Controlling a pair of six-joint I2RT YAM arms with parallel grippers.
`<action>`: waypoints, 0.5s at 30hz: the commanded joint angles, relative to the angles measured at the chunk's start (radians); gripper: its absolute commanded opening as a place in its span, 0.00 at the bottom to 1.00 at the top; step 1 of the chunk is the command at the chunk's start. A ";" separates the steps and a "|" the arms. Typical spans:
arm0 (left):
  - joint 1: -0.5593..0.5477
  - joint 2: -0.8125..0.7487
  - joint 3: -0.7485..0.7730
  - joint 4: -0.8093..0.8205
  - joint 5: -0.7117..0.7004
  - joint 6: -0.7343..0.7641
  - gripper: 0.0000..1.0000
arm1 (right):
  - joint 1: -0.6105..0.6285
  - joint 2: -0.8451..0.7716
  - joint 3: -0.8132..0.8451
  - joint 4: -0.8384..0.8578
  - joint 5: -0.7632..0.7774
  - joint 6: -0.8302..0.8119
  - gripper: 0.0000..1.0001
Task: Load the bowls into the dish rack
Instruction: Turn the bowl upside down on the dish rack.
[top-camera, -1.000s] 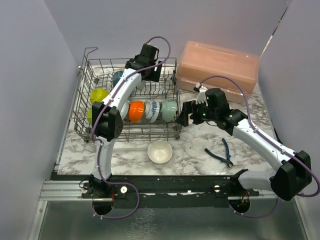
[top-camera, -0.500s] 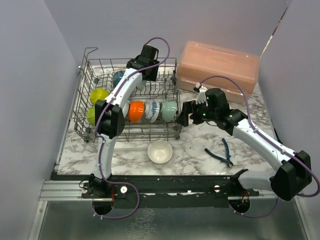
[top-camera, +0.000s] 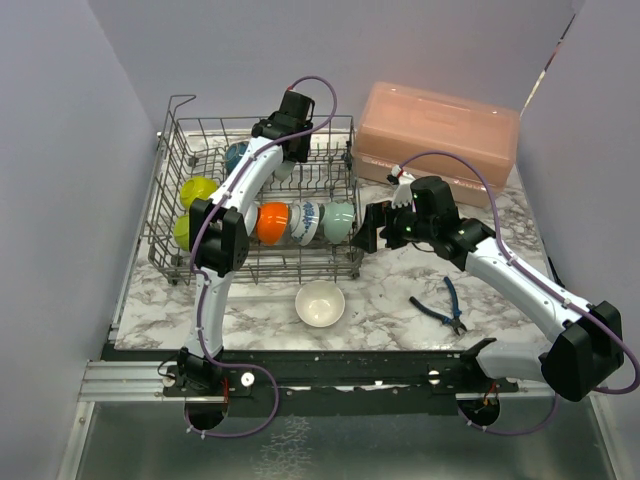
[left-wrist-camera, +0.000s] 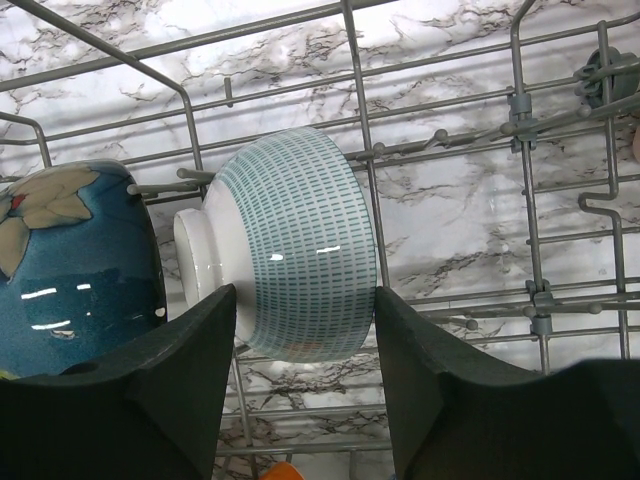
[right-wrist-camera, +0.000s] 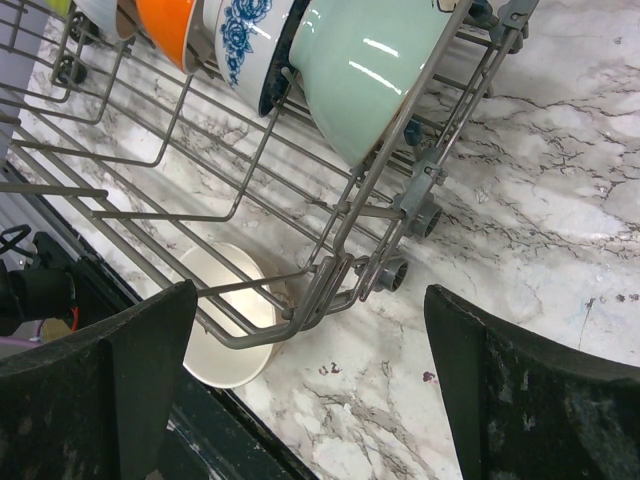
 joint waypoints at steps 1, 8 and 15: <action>0.016 0.038 -0.058 -0.024 -0.013 -0.009 0.57 | 0.003 0.002 0.006 -0.017 0.002 -0.018 1.00; 0.028 0.023 -0.100 -0.027 -0.034 -0.004 0.58 | 0.003 -0.004 0.003 -0.018 -0.002 -0.015 1.00; 0.047 0.006 -0.125 -0.036 0.007 -0.007 0.60 | 0.003 -0.018 0.002 -0.017 -0.007 -0.013 1.00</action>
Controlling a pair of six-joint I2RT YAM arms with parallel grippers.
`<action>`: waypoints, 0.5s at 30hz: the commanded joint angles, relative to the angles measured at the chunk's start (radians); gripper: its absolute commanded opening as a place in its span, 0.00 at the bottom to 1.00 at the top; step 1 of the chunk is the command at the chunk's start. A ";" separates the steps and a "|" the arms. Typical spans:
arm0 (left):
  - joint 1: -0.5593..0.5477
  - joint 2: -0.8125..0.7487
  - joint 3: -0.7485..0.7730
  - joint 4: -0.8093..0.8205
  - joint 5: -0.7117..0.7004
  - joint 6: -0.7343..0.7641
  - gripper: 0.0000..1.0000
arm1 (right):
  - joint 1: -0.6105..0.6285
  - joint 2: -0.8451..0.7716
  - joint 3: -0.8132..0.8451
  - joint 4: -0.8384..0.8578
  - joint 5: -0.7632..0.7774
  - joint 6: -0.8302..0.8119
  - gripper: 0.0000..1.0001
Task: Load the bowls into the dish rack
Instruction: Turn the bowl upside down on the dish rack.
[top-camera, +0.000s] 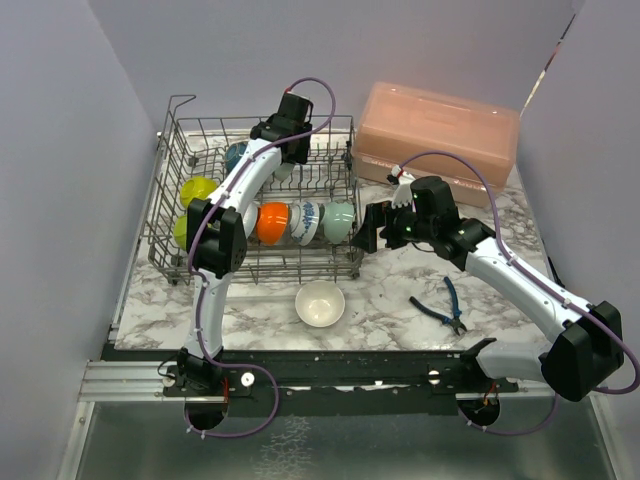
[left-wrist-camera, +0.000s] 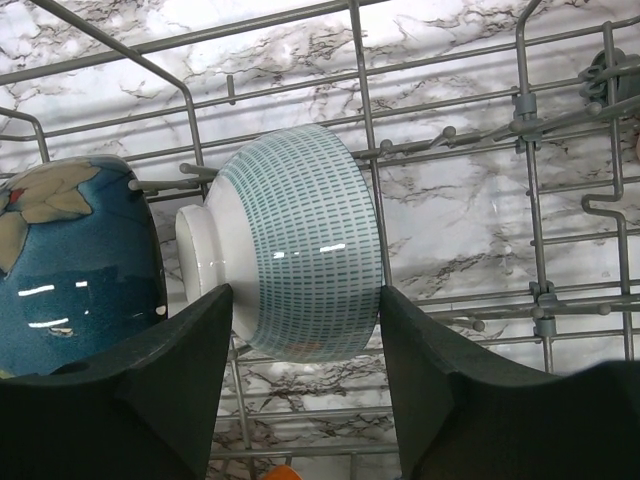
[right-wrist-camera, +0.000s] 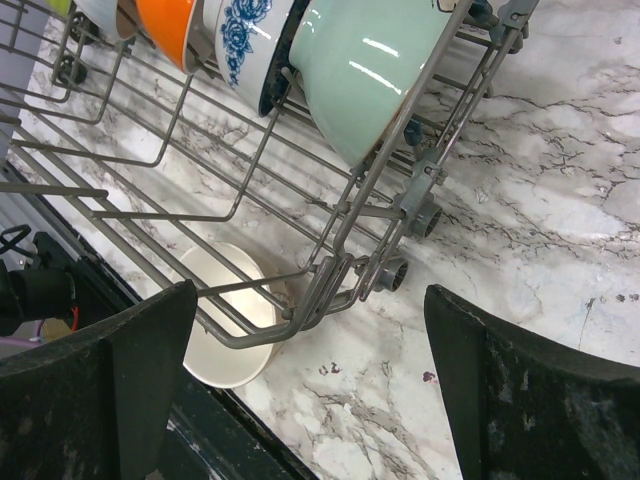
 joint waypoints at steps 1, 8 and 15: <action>0.045 0.033 -0.057 -0.084 0.037 -0.006 0.61 | 0.003 -0.023 0.001 -0.019 -0.005 -0.013 1.00; 0.045 0.011 0.001 -0.078 0.150 -0.004 0.71 | 0.004 -0.038 -0.003 -0.012 -0.009 -0.006 1.00; 0.045 -0.075 0.049 -0.050 0.233 -0.022 0.98 | 0.003 -0.059 -0.020 -0.003 -0.013 0.003 1.00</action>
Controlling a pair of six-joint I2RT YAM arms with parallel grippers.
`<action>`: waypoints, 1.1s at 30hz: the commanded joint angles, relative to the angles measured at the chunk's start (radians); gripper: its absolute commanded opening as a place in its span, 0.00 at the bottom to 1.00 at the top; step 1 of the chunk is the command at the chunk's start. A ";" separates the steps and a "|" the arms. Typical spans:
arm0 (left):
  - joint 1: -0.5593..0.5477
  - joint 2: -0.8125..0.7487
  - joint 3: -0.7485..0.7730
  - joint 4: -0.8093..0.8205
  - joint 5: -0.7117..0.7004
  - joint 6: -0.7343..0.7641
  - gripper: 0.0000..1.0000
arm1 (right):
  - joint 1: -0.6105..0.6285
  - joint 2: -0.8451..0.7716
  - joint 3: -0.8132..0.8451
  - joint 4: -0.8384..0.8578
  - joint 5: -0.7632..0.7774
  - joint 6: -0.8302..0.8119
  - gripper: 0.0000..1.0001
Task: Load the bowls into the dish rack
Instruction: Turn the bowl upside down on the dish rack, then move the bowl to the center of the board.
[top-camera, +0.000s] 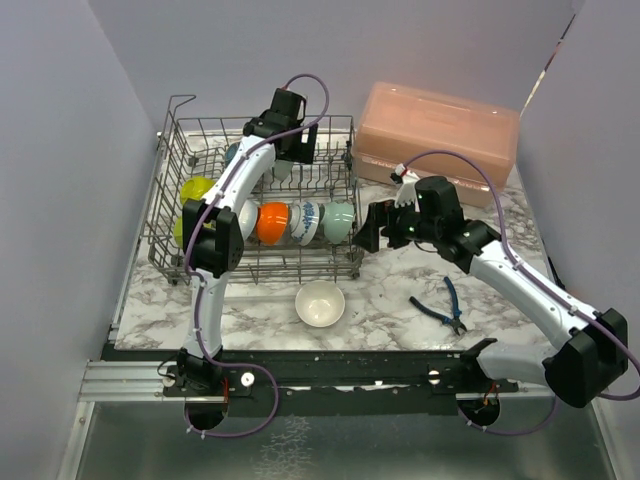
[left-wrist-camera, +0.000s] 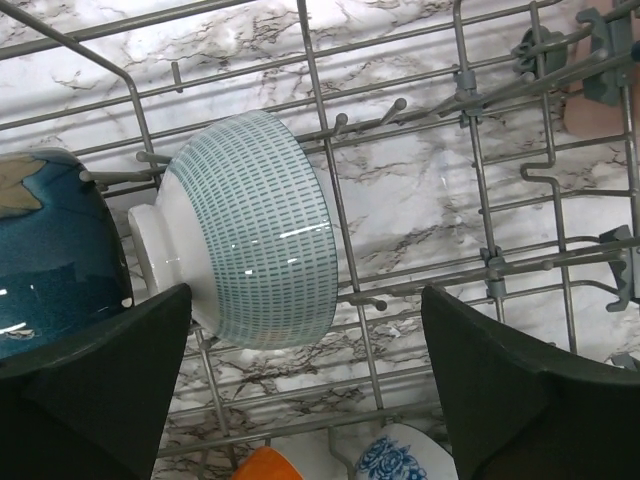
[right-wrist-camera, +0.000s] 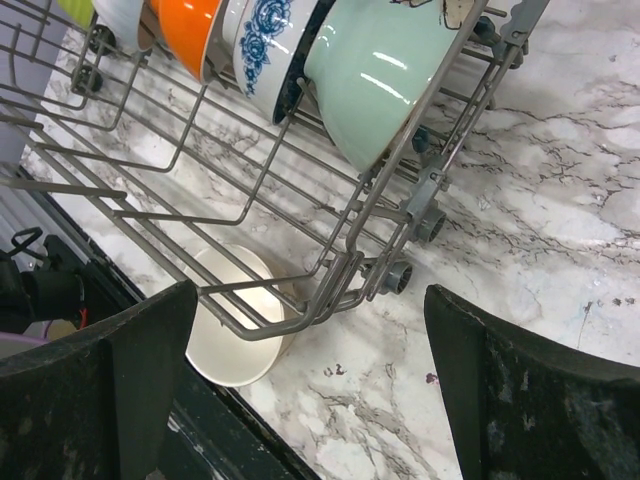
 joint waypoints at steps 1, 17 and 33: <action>0.019 -0.081 0.021 0.002 0.110 -0.014 0.99 | 0.003 -0.029 -0.021 -0.002 -0.014 0.003 1.00; 0.019 -0.631 -0.513 0.250 0.215 -0.016 0.99 | 0.003 -0.134 -0.103 -0.003 -0.030 0.021 1.00; 0.018 -1.463 -1.364 0.495 0.465 -0.399 0.99 | 0.004 -0.253 -0.269 0.053 -0.138 0.069 1.00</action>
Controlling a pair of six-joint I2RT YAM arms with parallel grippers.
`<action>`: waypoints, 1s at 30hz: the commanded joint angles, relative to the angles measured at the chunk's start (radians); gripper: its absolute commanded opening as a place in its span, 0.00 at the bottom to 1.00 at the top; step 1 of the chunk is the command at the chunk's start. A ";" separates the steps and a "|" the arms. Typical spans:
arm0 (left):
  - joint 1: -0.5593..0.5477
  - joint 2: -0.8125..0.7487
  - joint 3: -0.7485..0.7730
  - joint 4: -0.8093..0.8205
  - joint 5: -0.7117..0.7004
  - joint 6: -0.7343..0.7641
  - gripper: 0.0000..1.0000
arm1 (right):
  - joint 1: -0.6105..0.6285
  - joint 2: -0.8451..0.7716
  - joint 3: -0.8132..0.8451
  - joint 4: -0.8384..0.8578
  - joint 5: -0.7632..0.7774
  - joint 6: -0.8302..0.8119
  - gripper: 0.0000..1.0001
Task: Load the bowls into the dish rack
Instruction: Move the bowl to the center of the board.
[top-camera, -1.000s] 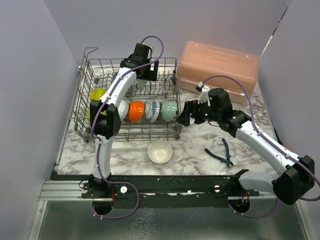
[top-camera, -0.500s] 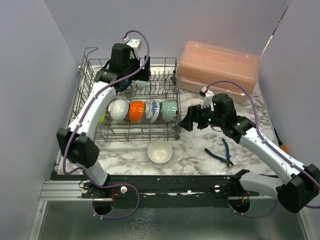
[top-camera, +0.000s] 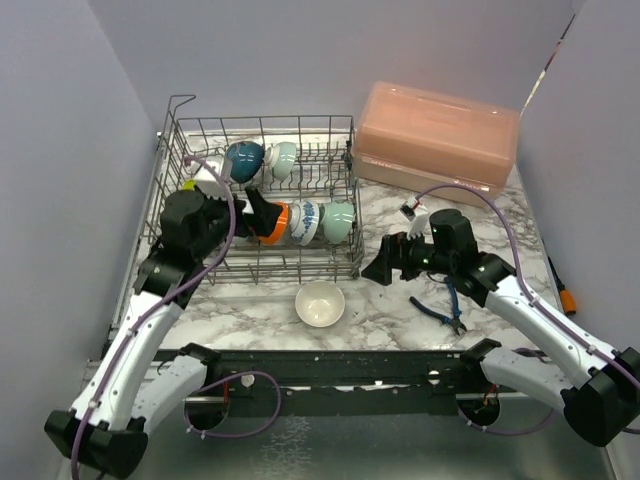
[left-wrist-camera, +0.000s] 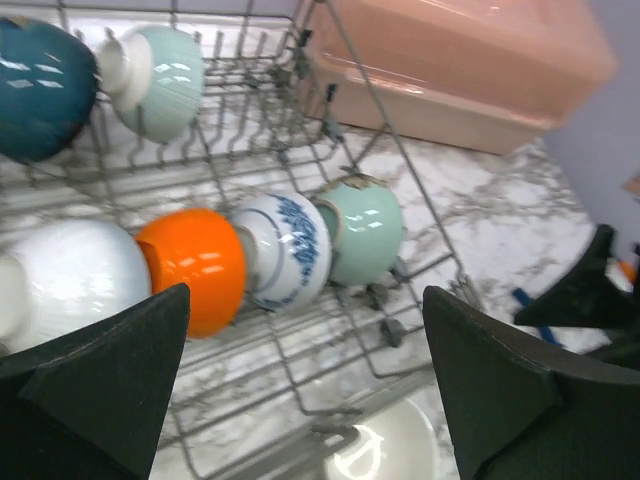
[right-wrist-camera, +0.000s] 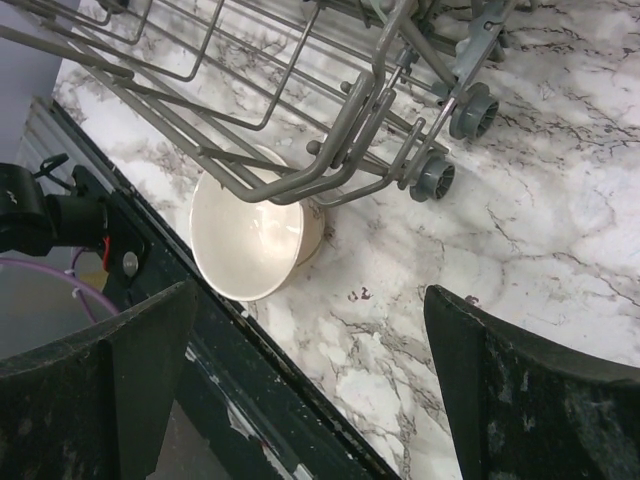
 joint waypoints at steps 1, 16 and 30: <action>0.003 -0.157 -0.180 0.029 0.189 -0.254 0.99 | 0.004 -0.021 -0.020 0.050 -0.047 0.034 1.00; 0.001 -0.349 -0.355 -0.213 0.388 -0.335 0.92 | 0.004 0.001 -0.124 0.169 -0.199 0.060 1.00; 0.001 -0.343 -0.292 -0.291 0.391 -0.205 0.90 | 0.005 -0.023 -0.218 0.276 -0.270 0.075 1.00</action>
